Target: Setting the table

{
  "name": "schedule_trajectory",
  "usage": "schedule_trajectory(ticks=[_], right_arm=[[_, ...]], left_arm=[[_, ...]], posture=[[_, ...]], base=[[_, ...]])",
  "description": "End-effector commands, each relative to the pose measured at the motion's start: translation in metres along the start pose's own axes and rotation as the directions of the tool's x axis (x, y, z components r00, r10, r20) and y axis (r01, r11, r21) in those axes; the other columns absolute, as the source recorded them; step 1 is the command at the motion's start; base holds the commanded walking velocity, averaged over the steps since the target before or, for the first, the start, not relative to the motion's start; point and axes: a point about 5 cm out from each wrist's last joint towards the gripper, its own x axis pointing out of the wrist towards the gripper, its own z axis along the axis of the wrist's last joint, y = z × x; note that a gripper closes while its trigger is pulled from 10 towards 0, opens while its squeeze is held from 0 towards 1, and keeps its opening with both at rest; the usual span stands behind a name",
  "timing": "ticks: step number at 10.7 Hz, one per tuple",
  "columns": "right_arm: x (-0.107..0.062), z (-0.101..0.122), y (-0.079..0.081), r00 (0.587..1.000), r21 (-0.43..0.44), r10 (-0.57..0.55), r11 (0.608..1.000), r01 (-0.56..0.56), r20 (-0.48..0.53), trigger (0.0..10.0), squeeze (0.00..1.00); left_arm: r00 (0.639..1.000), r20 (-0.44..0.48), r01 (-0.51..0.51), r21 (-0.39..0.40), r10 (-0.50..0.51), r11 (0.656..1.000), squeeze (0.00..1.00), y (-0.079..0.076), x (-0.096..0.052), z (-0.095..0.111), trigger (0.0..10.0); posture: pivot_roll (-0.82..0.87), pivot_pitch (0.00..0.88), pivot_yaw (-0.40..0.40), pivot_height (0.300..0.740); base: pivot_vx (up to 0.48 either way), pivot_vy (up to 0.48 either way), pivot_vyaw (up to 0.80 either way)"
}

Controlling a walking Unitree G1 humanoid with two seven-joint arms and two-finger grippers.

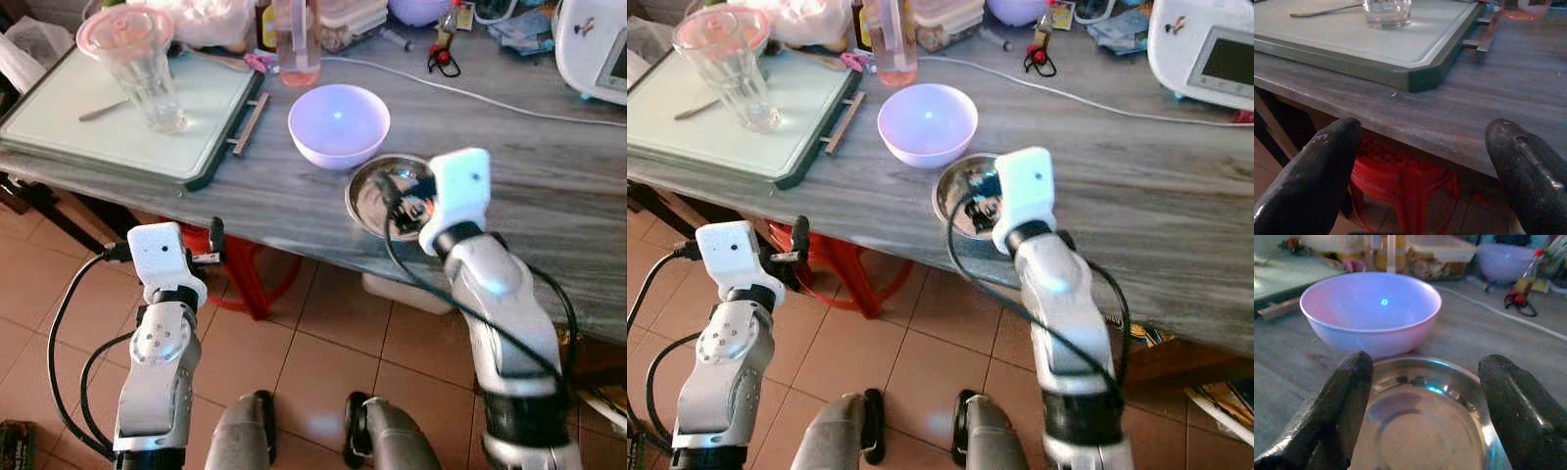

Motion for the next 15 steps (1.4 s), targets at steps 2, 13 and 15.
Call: schedule_trajectory(ticks=[2, 13, 15], right_arm=[[-0.005, 0.004, 0.003, 0.997, -0.018, -0.01, 1.0, 0.011, 0.071, 10.0, 0.0], [-0.031, -0.057, -0.028, 0.944, -0.002, -0.328, 0.945, 0.328, -0.033, 10.0, 0.0], [-0.04, -0.067, -0.024, 0.944, 0.048, -0.321, 0.944, 0.325, -0.081, 10.0, 0.0]], left_arm=[[1.0, -0.002, -0.025, 0.015, 0.025, 1.0, 0.0, 0.005, 0.001, 0.001, 10.0], [0.998, -0.048, -0.039, 0.052, 0.041, 0.998, 0.0, 0.017, -0.011, -0.021, 10.0], [0.997, -0.07, -0.033, 0.051, 0.037, 0.998, 0.0, 0.021, -0.018, -0.03, 10.0]], posture=[[0.03, 0.185, 0.048, 0.74], [0.03, 0.054, 0.061, 0.74], [0.03, 0.042, 0.062, 0.74]], base=[[-0.126, 0.0, 0.0], [-0.253, 0.0, 0.0], [0.0, 0.0, 0.0]])
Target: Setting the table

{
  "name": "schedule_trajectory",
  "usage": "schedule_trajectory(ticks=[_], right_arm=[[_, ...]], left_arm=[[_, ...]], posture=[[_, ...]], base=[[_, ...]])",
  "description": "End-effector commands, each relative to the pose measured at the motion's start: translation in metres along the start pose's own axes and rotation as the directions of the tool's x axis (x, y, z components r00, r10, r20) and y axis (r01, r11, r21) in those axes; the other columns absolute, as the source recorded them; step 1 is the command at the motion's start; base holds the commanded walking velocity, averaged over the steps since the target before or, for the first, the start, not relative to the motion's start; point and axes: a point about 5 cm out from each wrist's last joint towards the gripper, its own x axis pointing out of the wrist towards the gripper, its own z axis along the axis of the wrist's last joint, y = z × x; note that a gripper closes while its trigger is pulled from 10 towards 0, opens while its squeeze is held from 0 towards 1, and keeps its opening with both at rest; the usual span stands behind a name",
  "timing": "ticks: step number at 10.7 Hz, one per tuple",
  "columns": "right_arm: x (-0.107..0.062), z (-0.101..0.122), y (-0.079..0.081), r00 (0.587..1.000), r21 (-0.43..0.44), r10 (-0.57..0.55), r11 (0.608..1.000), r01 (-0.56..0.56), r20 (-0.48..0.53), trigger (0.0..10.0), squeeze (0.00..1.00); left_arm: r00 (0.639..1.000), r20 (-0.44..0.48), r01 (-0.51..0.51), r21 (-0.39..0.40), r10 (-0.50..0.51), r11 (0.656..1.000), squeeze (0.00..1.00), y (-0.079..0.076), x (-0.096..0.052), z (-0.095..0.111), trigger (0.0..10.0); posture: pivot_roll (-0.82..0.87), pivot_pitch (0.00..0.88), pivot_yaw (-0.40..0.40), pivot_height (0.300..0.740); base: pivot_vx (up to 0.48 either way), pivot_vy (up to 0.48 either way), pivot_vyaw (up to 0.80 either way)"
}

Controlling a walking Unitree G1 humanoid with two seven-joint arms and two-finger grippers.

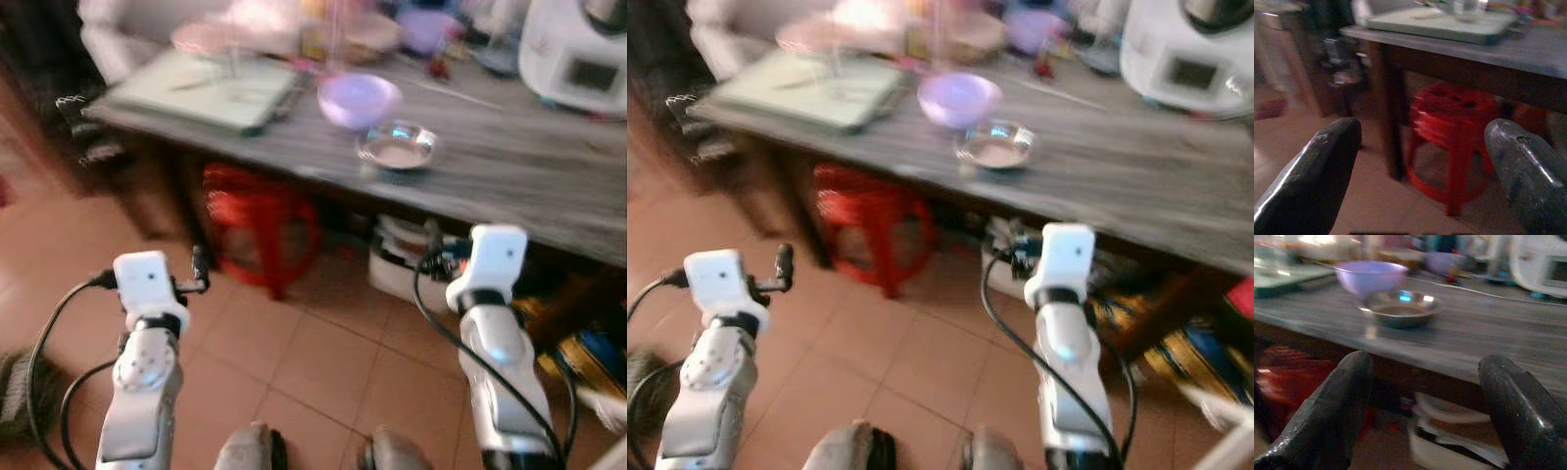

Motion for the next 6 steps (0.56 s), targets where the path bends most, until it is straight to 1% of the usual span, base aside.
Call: schedule_trajectory(ticks=[1, 2, 3, 4, 6], right_arm=[[0.0, 0.002, -0.001, 1.0, -0.002, 0.0, 1.0, 0.0, 0.021, 10.0, 0.0], [0.002, 0.001, -0.002, 1.0, 0.014, -0.003, 1.0, 0.002, 0.018, 10.0, 0.0], [0.003, 0.002, -0.003, 1.0, 0.006, -0.004, 1.0, 0.004, 0.022, 10.0, 0.0], [0.005, 0.004, -0.003, 1.0, 0.001, 0.009, 1.0, -0.009, 0.029, 10.0, 0.0], [0.007, 0.005, -0.001, 0.999, -0.003, 0.029, 1.0, -0.029, 0.038, 10.0, 0.0]], left_arm=[[0.999, -0.007, 0.036, -0.003, -0.036, 0.999, 0.0, -0.003, -0.004, -0.004, 10.0], [0.995, 0.002, 0.103, -0.032, -0.103, 0.994, 0.0, -0.011, -0.004, -0.002, 10.0], [0.993, 0.009, 0.119, -0.039, -0.119, 0.992, 0.0, -0.014, -0.003, -0.001, 10.0], [0.991, 0.018, 0.133, -0.052, -0.132, 0.99, 0.0, -0.017, -0.002, 0.0, 10.0], [0.989, 0.031, 0.143, -0.052, -0.142, 0.988, 0.0, -0.02, -0.001, 0.001, 10.0]], posture=[[0.02, 0.039, 0.067, 0.74], [0.01, 0.034, 0.07, 0.74], [0.01, 0.036, 0.07, 0.74], [0.0, 0.037, 0.069, 0.74], [0.01, 0.037, 0.066, 0.74]], base=[[0.0, 0.0, 0.0], [0.0, 0.0, -0.42], [0.0, 0.0, -0.58], [0.0, 0.0, -0.8], [0.0, -0.48, -0.8]])
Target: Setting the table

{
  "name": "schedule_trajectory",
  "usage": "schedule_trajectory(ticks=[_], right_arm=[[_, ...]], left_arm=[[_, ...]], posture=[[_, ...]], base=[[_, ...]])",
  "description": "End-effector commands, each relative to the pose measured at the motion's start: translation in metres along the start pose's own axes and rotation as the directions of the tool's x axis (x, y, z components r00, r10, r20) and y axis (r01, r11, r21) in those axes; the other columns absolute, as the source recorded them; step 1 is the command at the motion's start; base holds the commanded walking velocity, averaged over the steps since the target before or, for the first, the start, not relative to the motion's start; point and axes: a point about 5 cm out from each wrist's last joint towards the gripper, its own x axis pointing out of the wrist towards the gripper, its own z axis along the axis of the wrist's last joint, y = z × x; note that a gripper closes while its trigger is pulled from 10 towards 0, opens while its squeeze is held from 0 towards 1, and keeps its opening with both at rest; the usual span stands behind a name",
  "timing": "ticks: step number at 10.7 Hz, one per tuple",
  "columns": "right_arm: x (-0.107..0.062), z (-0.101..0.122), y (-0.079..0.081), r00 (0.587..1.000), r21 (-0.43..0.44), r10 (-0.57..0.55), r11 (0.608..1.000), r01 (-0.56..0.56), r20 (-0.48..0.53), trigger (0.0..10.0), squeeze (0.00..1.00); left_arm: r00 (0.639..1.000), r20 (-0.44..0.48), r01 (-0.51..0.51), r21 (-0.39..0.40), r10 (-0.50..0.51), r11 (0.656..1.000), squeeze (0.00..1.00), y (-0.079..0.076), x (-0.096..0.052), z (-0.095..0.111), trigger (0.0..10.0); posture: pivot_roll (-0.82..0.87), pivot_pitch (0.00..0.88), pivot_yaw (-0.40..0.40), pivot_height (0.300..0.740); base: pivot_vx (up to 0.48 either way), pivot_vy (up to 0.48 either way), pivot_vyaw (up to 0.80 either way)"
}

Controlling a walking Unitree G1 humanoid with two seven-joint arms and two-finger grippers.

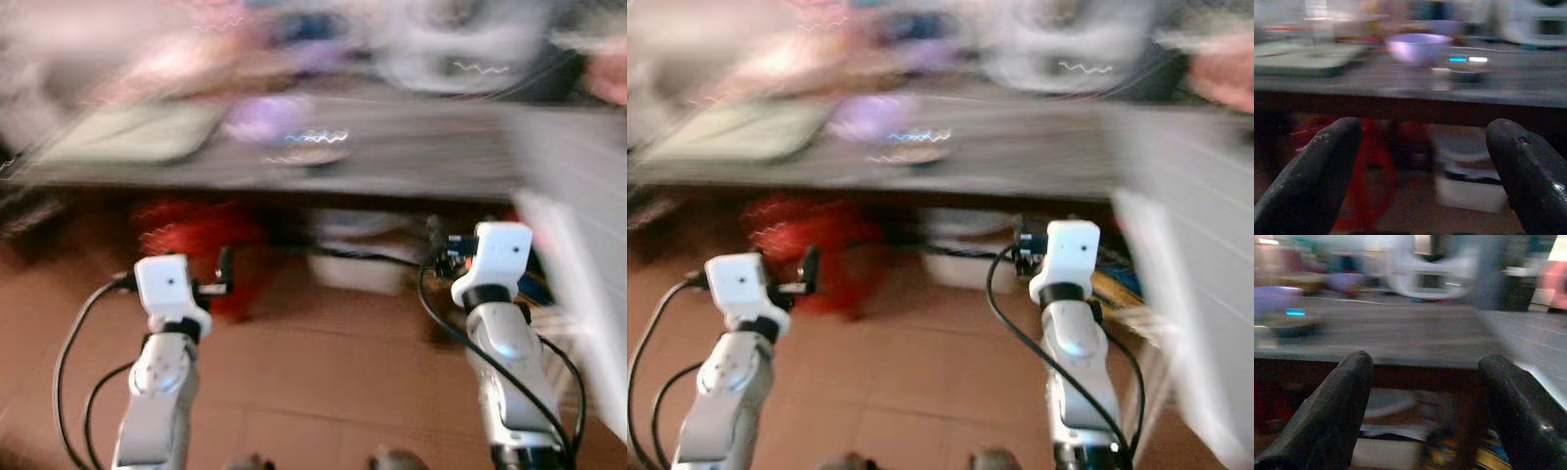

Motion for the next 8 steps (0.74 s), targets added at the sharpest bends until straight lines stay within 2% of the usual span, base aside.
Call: schedule_trajectory(ticks=[1, 2, 8], right_arm=[[0.0013, 0.0034, 0.0043, 0.999, 0.003, 0.025, 1.0, -0.025, 0.021, 10.0, 0.0], [0.0011, 0.0032, 0.0049, 0.999, 0.003, 0.033, 0.999, -0.033, 0.02, 10.0, 0.0], [0.0018, 0.0076, 0.0101, 0.995, 0.011, 0.087, 0.996, -0.087, 0.038, 10.0, 0.0]], left_arm=[[1.0, 0.009, 0.009, 0.006, -0.009, 1.0, 0.0, 0.0012, 0.0016, 0.0019, 10.0], [1.0, 0.011, 0.01, 0.005, -0.01, 1.0, 0.0, 0.001, 0.0016, 0.0022, 10.0], [1.0, 0.012, 0.014, 0.004, -0.014, 1.0, 0.0, -0.0008, 0.0004, 0.0026, 10.0]], posture=[[0.01, 0.04, 0.065, 0.74], [0.01, 0.041, 0.062, 0.74], [0.01, 0.07, 0.061, 0.74]], base=[[0.0, -0.48, -0.8], [0.0, -0.48, -0.58], [0.0, -0.391, 0.0]])
